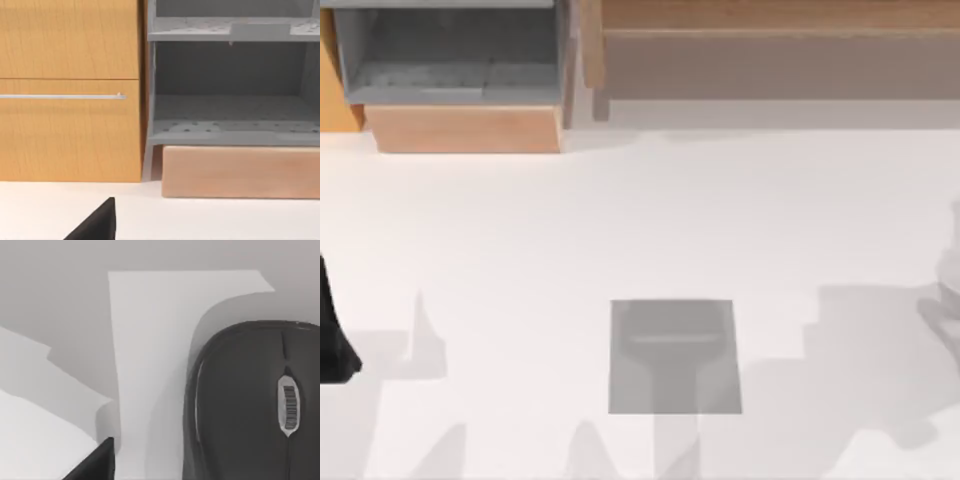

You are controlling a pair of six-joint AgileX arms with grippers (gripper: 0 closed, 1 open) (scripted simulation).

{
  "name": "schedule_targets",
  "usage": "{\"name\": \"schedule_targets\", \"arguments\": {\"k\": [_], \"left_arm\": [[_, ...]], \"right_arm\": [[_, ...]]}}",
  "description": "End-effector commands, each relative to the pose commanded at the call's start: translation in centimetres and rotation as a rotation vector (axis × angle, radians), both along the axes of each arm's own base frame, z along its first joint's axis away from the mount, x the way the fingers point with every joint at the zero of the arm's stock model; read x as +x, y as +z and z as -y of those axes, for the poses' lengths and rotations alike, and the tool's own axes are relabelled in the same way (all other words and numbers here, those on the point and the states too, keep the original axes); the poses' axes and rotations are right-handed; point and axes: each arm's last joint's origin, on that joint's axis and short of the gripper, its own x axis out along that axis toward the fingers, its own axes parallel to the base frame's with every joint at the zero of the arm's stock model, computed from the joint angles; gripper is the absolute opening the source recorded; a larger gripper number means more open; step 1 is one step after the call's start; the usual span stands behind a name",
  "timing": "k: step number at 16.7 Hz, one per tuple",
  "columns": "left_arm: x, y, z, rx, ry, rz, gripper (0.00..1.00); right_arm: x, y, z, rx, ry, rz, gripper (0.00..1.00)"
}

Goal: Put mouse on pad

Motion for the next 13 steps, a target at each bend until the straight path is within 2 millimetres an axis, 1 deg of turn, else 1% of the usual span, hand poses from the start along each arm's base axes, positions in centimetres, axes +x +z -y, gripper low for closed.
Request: {"name": "schedule_targets", "arguments": {"k": [2, 6, 13], "left_arm": [[0.0, 0.0, 0.0, 0.0, 0.0, 0.0, 1.0], [0.0, 0.0, 0.0, 0.0, 0.0, 0.0, 1.0], [0.0, 0.0, 0.0, 0.0, 0.0, 0.0, 1.0]], "right_arm": [[-0.25, -1.2, -0.01, 0.001, 0.0, -0.007, 1.0], [-0.29, -1.37, -0.01, 0.001, 0.0, -0.008, 1.0], [-0.29, -1.37, -0.01, 0.001, 0.0, -0.008, 0.47]]}}
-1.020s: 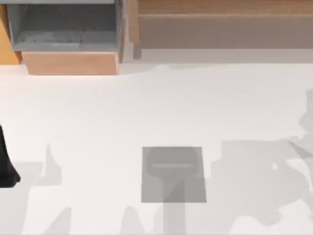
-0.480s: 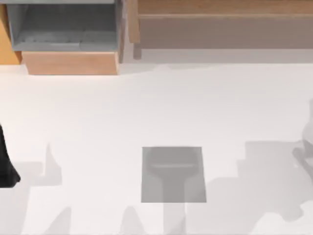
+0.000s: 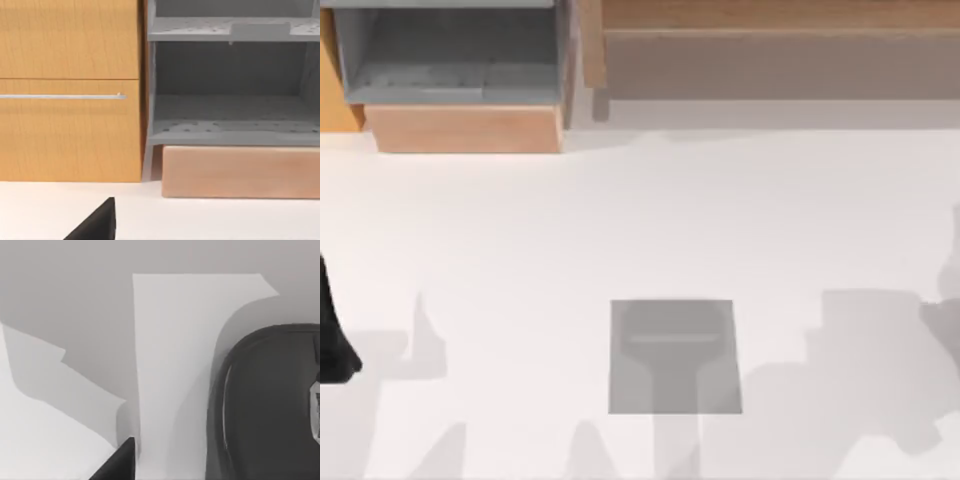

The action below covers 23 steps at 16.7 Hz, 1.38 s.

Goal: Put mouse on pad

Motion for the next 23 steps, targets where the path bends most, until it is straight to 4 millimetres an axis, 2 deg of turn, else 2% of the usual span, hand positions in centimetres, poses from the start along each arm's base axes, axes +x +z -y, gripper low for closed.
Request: {"name": "schedule_targets", "arguments": {"k": [6, 14, 15, 17, 19, 23], "left_arm": [[0.0, 0.0, 0.0, 0.0, 0.0, 0.0, 1.0], [0.0, 0.0, 0.0, 0.0, 0.0, 0.0, 1.0], [0.0, 0.0, 0.0, 0.0, 0.0, 0.0, 1.0], [0.0, 0.0, 0.0, 0.0, 0.0, 0.0, 1.0], [0.0, 0.0, 0.0, 0.0, 0.0, 0.0, 1.0], [0.0, 0.0, 0.0, 0.0, 0.0, 0.0, 1.0]], "right_arm": [[0.0, 0.0, 0.0, 0.0, 0.0, 0.0, 0.02], [0.0, 0.0, 0.0, 0.0, 0.0, 0.0, 0.0], [-0.2, 1.3, 0.0, -0.023, -0.022, 0.008, 0.0], [-0.1, 1.6, 0.1, -0.023, -0.021, 0.007, 0.0], [0.2, 3.0, 0.1, -0.024, -0.019, 0.01, 0.0], [0.3, 7.7, 0.1, -0.023, -0.013, 0.003, 0.0]]}}
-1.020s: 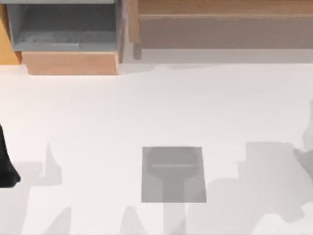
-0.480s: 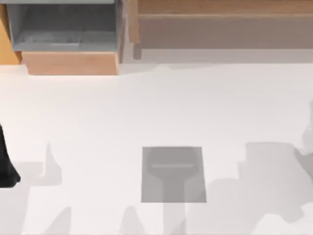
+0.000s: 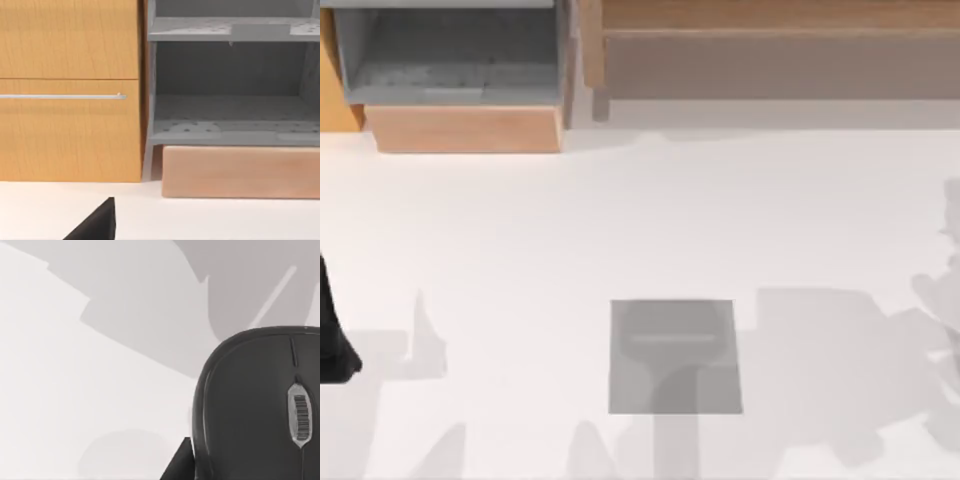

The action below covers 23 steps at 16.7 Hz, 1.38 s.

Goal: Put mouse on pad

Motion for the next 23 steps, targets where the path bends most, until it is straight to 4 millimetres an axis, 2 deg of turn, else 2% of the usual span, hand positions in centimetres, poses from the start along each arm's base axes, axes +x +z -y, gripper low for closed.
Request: {"name": "schedule_targets", "arguments": {"k": [2, 4, 10, 13, 17, 20, 23], "left_arm": [[0.0, 0.0, 0.0, 0.0, 0.0, 0.0, 1.0], [0.0, 0.0, 0.0, 0.0, 0.0, 0.0, 1.0], [0.0, 0.0, 0.0, 0.0, 0.0, 0.0, 1.0], [0.0, 0.0, 0.0, 0.0, 0.0, 0.0, 1.0], [0.0, 0.0, 0.0, 0.0, 0.0, 0.0, 1.0], [0.0, 0.0, 0.0, 0.0, 0.0, 0.0, 1.0], [0.0, 0.0, 0.0, 0.0, 0.0, 0.0, 1.0]], "right_arm": [[-0.2, 2.1, 0.0, 0.0, 0.0, -0.003, 0.0], [-0.5, 3.4, 0.0, 0.0, -0.007, 0.004, 0.0], [-0.4, 3.4, -0.2, -0.001, -0.012, 0.001, 0.0], [0.6, 3.6, -1.8, -0.002, -0.046, 0.004, 0.0], [2.6, 3.7, -6.3, -0.005, -0.173, 0.002, 0.0], [3.8, 3.3, -11.0, -0.01, -0.34, -0.009, 0.0], [4.0, 2.6, -16.0, -0.026, -0.573, -0.025, 0.0]]}}
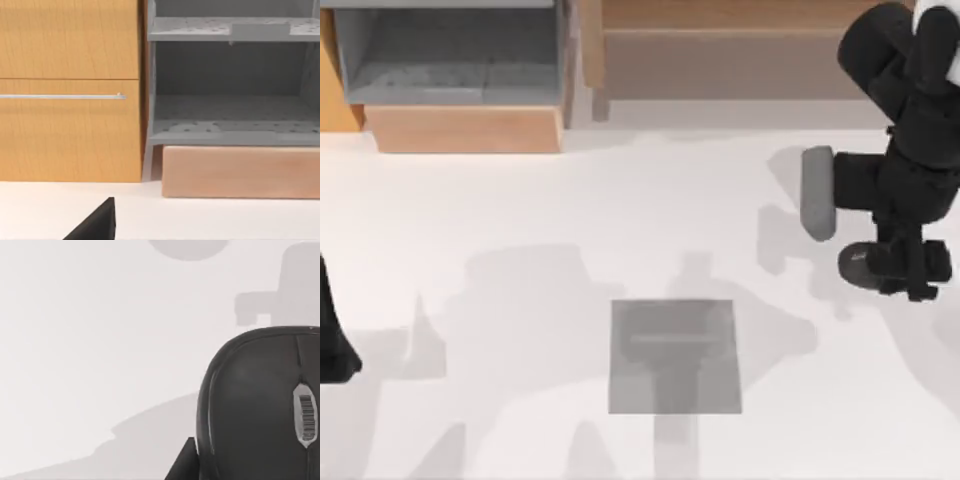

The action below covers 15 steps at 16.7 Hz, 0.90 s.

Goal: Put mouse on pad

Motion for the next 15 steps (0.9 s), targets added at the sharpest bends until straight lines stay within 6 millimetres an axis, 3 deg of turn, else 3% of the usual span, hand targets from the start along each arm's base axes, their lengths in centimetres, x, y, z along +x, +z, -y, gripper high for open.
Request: {"name": "schedule_targets", "arguments": {"k": [8, 11, 15], "left_arm": [[0.0, 0.0, 0.0, 0.0, 0.0, 0.0, 1.0], [0.0, 0.0, 0.0, 0.0, 0.0, 0.0, 1.0], [0.0, 0.0, 0.0, 0.0, 0.0, 0.0, 1.0]], "right_arm": [[-1.9, -2.6, -11.5, -0.082, -0.782, -0.018, 0.0], [-2.7, -2.8, -14.2, -0.084, -1.05, 0.004, 0.0], [-3.3, -2.4, -16.3, -0.047, -1.318, 0.029, 0.0]]}}
